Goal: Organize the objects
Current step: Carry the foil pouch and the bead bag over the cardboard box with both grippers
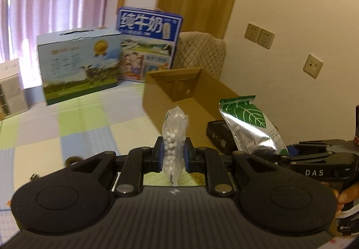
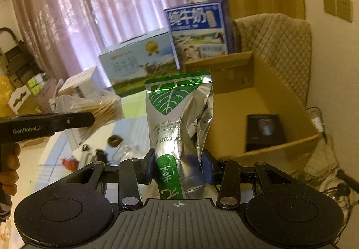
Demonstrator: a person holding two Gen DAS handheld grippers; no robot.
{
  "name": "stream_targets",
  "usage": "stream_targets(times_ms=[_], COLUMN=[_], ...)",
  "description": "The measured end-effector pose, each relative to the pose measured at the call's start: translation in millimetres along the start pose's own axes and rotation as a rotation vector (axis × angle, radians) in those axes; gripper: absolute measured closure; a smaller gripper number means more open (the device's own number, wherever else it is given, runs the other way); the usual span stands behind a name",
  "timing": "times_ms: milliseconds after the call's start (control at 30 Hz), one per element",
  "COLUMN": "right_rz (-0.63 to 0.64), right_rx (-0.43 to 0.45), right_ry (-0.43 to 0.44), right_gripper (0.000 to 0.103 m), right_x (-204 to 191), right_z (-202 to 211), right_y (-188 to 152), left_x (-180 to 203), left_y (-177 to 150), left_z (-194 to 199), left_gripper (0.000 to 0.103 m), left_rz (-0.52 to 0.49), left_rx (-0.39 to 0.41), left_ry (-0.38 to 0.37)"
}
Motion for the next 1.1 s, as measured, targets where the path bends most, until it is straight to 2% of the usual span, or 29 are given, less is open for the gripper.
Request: stream_targets(times_ms=[233, 433, 667, 1100], right_rz=[-0.015, 0.002, 0.026, 0.048], right_rx=[0.012, 0.016, 0.005, -0.076], right_ry=[-0.03, -0.036, -0.028, -0.006], right_gripper=[0.064, 0.064, 0.064, 0.064], right_x=[46, 76, 104, 151], right_z=[3, -7, -32, -112], right_y=[19, 36, 57, 89], left_x=[39, 63, 76, 84], left_y=[17, 30, 42, 56], left_z=[-36, -71, -114, -201], left_gripper=[0.089, 0.089, 0.089, 0.089], left_rz=[-0.034, -0.054, -0.059, -0.078], left_rx=[0.002, -0.009, -0.033, -0.106], left_ry=[-0.04, -0.035, 0.007, 0.091])
Point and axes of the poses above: each gripper's, at about its wrist camera, not at the fingertips, and z roughly against the way its jaws point, x to its right, y to its top, the point moved 2 cm from there along -z, roughly the way its jaws point, and after that the axes turned 8 degrees about z, right-handed, at the moved point
